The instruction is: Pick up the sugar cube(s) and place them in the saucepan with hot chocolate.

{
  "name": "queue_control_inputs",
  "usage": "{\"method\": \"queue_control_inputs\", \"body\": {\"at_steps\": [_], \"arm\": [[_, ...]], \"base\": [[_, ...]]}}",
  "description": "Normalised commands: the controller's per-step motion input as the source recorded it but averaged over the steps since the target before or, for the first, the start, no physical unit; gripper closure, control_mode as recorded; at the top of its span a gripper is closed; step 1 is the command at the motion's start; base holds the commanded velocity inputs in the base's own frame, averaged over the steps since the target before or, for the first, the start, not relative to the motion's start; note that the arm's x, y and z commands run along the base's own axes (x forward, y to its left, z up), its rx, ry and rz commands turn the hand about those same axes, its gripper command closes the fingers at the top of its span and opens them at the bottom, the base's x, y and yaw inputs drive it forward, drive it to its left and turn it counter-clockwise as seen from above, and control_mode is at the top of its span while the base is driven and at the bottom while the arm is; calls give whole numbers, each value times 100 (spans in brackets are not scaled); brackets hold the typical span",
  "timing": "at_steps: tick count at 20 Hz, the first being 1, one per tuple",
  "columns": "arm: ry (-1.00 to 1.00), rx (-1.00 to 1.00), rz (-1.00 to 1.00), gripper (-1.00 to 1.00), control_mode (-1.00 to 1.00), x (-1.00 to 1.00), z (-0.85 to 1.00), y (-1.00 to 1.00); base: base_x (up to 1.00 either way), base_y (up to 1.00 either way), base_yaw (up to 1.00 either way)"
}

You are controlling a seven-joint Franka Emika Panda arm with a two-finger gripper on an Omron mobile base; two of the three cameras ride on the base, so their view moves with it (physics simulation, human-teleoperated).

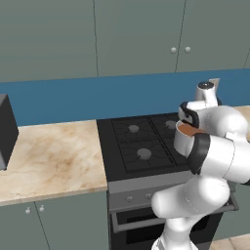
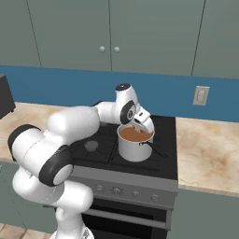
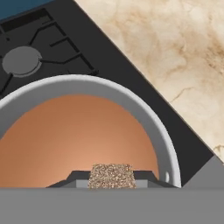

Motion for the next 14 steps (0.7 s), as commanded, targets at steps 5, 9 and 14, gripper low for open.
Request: {"method": "queue_control_inputs", "body": {"at_steps": [5, 9, 14], "arm": [[3, 0, 0, -100, -100, 0, -1, 0], [0, 0, 0, -100, -100, 0, 0, 0], [0, 0, 0, -100, -100, 0, 0, 0]], "base": [[0, 0, 0], [0, 0, 0], [0, 0, 0]]}}
